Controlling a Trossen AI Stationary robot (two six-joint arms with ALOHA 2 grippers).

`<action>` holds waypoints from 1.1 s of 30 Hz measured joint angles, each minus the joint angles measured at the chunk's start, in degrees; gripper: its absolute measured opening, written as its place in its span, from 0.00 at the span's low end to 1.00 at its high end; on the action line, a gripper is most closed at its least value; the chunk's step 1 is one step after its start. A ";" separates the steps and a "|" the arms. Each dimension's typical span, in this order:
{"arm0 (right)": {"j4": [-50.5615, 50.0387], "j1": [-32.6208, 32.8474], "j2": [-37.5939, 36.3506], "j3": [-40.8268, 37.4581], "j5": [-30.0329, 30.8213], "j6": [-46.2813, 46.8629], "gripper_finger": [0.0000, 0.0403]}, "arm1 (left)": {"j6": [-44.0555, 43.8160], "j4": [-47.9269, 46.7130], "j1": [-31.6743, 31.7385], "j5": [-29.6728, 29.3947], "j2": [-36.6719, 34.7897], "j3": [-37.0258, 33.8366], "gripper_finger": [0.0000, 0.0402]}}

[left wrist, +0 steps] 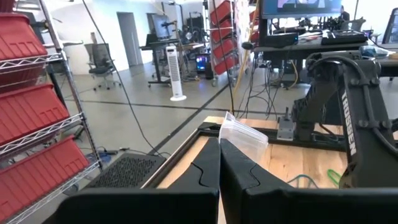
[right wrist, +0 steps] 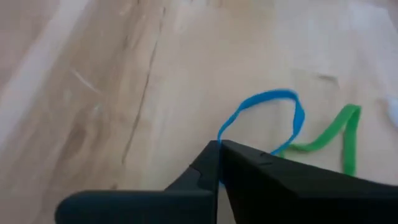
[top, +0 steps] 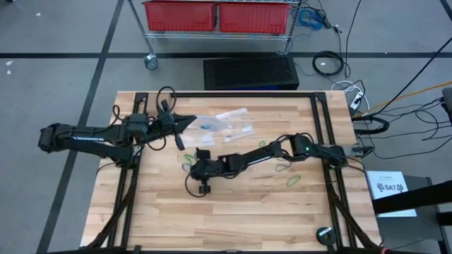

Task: Sort rubber bands
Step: Put the blue rubber band into the transparent zip bag

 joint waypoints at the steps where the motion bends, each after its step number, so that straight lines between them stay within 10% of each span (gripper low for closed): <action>1: -0.92 0.04 -0.76 0.00 -0.66 0.00 0.01 | 0.00 -0.04 0.00 0.00 0.00 0.00 0.00; 33: -26.52 6.53 -40.17 -0.02 2.63 14.08 0.00 | 0.14 -0.10 -0.44 5.00 5.90 0.00 0.00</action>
